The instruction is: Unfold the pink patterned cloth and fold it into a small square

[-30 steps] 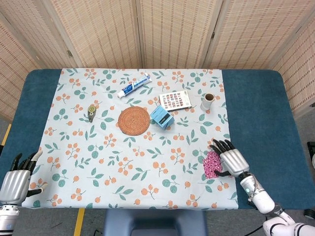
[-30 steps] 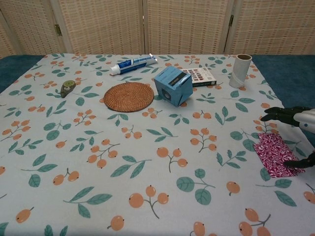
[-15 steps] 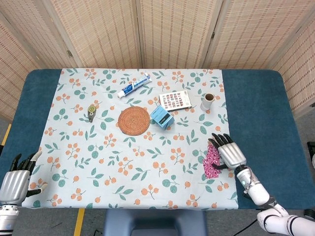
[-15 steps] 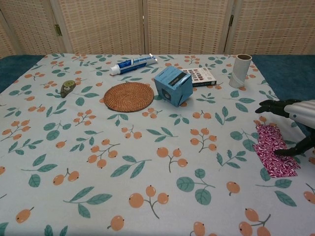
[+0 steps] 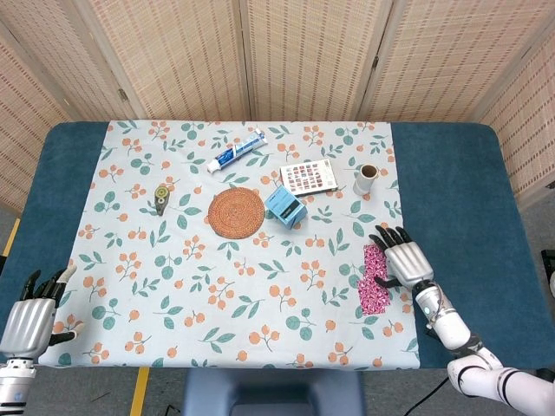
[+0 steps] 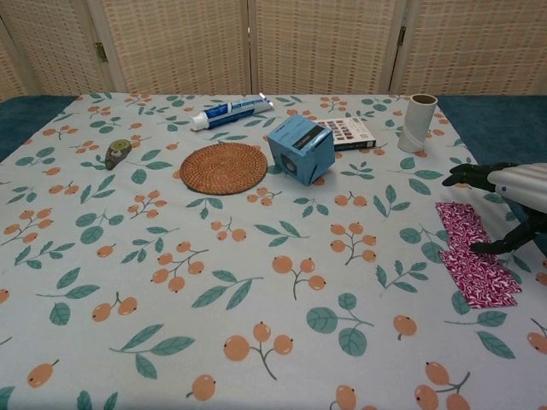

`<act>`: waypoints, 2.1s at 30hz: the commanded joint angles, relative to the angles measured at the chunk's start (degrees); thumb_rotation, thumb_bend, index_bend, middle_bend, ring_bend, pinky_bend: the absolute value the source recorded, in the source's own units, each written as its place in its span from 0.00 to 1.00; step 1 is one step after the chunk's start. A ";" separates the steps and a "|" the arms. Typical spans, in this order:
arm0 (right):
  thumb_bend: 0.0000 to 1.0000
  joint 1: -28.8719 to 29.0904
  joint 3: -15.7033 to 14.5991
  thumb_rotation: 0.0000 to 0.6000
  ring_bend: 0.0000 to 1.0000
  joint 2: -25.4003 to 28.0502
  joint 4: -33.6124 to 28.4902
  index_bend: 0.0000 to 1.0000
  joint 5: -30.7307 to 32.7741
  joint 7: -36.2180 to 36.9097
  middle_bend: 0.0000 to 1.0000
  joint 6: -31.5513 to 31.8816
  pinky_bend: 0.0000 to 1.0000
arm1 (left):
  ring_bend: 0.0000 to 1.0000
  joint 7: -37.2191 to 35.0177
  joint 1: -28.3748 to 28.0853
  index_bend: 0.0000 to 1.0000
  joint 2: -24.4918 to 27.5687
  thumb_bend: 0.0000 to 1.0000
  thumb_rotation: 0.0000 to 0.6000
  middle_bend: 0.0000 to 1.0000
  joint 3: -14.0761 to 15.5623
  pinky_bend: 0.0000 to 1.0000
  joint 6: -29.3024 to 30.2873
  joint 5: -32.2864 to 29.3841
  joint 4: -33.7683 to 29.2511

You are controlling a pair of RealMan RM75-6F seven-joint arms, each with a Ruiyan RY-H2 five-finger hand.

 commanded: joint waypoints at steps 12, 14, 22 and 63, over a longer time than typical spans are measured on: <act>0.26 0.80 0.64 0.74 0.00 -0.04 0.16 0.08 0.57 0.52 0.00 0.48 0.00 | 0.26 -0.29 0.16 0.10 0.02 0.19 1.00 0.17 0.06 0.00 0.30 -0.02 0.09; 0.26 0.38 0.29 0.74 0.00 0.57 -0.65 0.08 0.19 0.64 0.00 1.23 0.00 | 0.26 -0.32 0.18 0.10 0.04 0.19 1.00 0.17 0.08 0.00 0.31 -0.02 0.11; 0.26 -1.92 -1.32 0.74 0.00 3.31 -5.50 0.08 -1.45 0.84 0.00 4.87 0.00 | 0.26 -0.45 0.42 0.10 0.25 0.19 1.00 0.17 0.23 0.00 0.99 0.54 -0.20; 0.26 -2.22 -2.55 0.74 0.00 1.65 -6.02 0.08 -0.12 -1.26 0.00 3.60 0.00 | 0.26 -1.98 0.99 0.10 -0.22 0.19 1.00 0.17 0.56 0.00 1.36 0.98 1.36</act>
